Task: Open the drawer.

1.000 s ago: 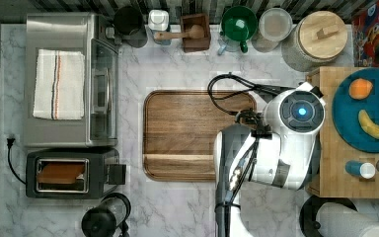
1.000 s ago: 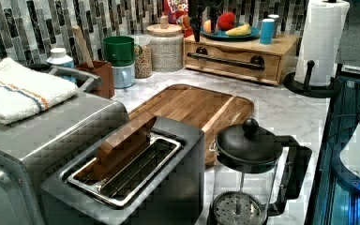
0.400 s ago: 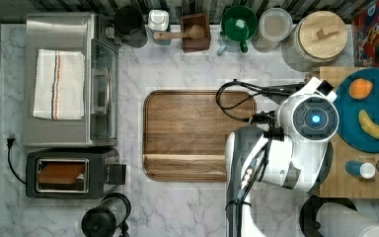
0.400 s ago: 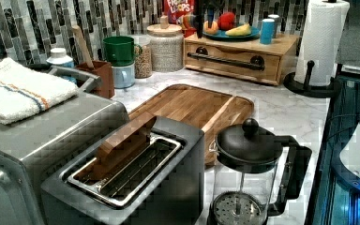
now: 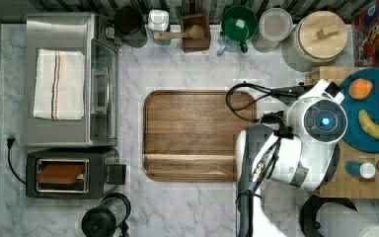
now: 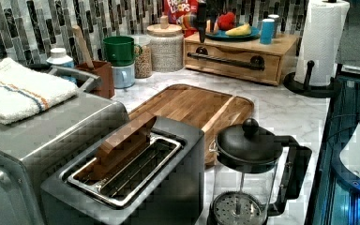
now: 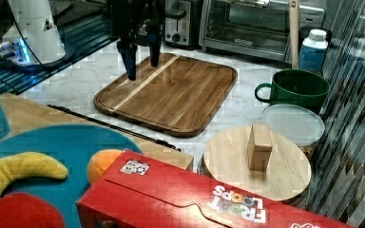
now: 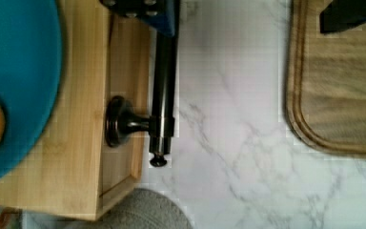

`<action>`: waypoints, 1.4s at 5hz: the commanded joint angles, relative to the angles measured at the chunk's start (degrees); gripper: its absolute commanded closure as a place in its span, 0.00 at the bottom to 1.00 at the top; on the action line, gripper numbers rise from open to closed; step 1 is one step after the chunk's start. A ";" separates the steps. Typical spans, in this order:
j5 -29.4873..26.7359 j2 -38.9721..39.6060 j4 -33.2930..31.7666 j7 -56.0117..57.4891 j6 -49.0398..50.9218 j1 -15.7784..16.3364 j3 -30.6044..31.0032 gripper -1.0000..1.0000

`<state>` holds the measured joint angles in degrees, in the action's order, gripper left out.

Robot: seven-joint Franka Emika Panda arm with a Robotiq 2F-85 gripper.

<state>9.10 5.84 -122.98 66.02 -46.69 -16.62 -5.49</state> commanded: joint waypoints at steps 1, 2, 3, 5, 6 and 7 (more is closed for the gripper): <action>0.70 4.90 0.91 3.71 -6.17 -1.64 -1.07 0.00; 1.10 6.46 0.56 0.37 -7.10 -0.35 -1.78 0.00; 0.93 7.71 -0.55 -1.20 -9.77 -0.39 -1.65 0.00; 1.76 10.79 -0.70 -2.01 -12.54 -0.34 -2.27 0.00; 3.11 12.01 0.03 -3.07 -11.98 0.74 -3.13 0.00; 2.49 12.89 0.43 -1.82 -12.47 0.50 -2.92 0.00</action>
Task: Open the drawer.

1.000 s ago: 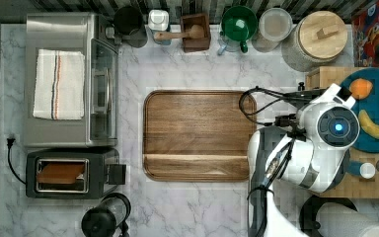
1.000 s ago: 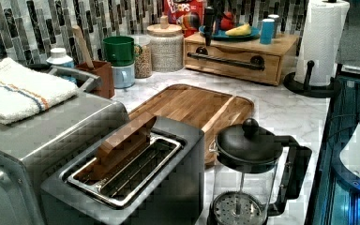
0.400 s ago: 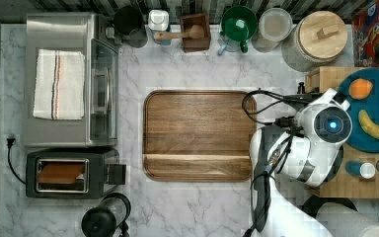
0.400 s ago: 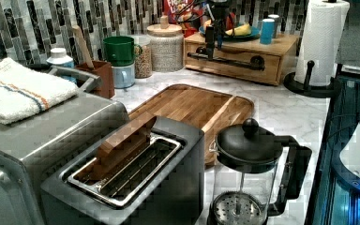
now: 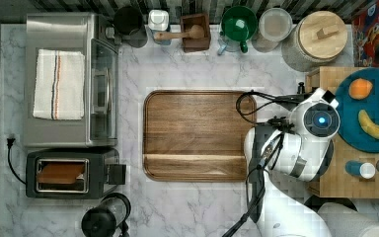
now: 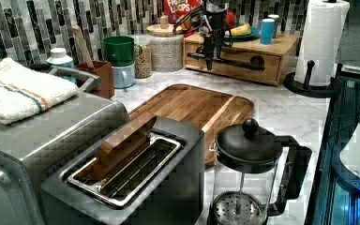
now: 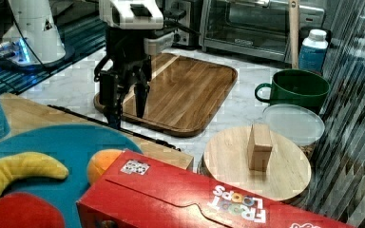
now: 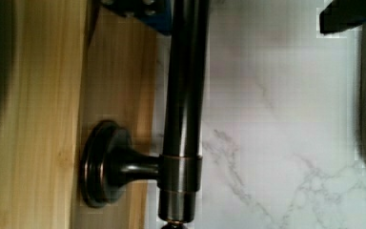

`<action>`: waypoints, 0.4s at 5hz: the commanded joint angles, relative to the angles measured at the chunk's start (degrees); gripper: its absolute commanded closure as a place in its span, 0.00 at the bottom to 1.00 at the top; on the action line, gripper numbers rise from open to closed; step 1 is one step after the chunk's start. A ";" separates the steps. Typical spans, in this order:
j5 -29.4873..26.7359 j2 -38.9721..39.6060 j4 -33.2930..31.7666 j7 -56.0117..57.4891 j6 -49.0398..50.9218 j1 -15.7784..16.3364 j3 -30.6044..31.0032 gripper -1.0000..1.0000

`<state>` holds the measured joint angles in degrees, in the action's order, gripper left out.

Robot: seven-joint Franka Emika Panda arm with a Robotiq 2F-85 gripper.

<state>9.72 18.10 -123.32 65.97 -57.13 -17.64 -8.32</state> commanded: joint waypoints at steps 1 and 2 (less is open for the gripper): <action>1.74 0.68 1.14 -1.74 -0.24 1.63 1.00 0.00; -0.02 1.04 2.46 -0.13 3.34 1.53 2.39 0.00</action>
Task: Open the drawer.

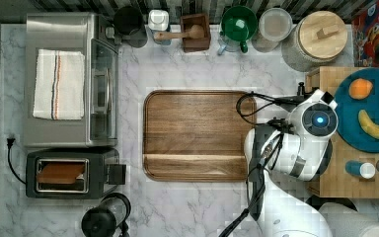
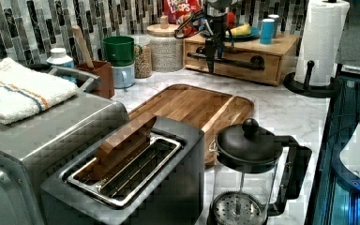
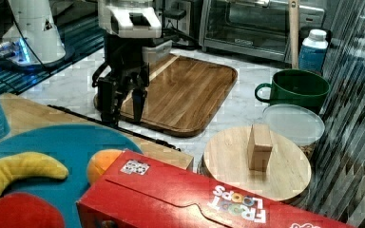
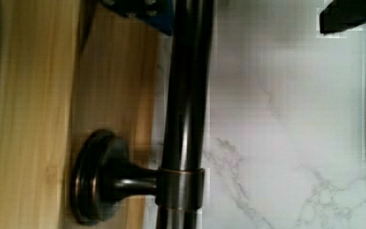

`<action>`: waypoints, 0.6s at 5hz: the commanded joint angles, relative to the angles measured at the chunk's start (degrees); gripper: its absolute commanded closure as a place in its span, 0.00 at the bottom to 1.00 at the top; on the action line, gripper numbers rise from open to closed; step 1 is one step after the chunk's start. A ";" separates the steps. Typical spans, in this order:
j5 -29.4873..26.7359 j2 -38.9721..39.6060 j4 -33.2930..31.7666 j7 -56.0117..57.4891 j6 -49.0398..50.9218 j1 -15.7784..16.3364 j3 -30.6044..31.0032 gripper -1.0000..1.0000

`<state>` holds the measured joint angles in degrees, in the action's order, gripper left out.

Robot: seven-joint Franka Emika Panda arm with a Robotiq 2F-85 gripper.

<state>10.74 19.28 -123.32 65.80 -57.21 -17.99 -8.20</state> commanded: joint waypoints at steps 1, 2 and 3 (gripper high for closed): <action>-2.79 0.16 3.01 1.08 5.45 1.90 3.60 0.00; -3.51 -0.06 2.55 -0.92 6.71 2.98 5.11 0.00; -6.45 0.65 2.13 0.36 6.96 2.79 7.50 0.00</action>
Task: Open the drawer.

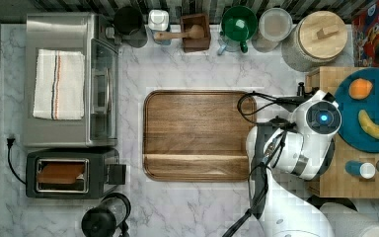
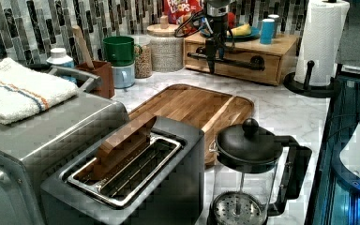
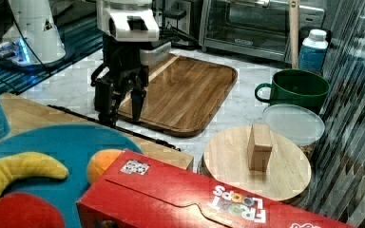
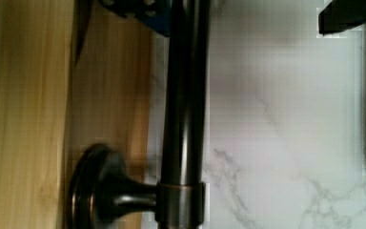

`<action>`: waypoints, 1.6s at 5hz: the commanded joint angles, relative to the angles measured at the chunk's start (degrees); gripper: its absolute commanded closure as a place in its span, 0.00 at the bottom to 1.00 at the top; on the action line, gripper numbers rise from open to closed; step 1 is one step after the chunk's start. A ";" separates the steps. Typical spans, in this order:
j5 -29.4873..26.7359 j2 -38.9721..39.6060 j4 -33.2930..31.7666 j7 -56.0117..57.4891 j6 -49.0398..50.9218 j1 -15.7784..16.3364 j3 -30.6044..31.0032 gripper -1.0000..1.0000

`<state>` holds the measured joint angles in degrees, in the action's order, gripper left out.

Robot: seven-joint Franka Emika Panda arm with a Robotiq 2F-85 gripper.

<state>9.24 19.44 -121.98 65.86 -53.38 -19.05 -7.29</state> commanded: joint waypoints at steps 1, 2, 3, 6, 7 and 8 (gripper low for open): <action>-5.29 -0.15 -0.95 -2.76 2.60 6.69 6.80 0.00; -8.04 -1.36 -2.77 -0.81 3.42 6.91 8.79 0.00; -8.57 -2.81 -4.89 -3.57 3.15 8.42 10.05 0.00; -9.99 -3.56 -1.74 -13.53 11.37 10.91 15.90 0.00; -10.11 -2.64 -1.04 -16.88 10.59 11.05 17.91 0.00; -10.11 -1.80 -0.45 -19.03 10.42 11.63 18.26 0.00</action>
<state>1.32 16.67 -124.66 51.59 -44.59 -12.50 5.07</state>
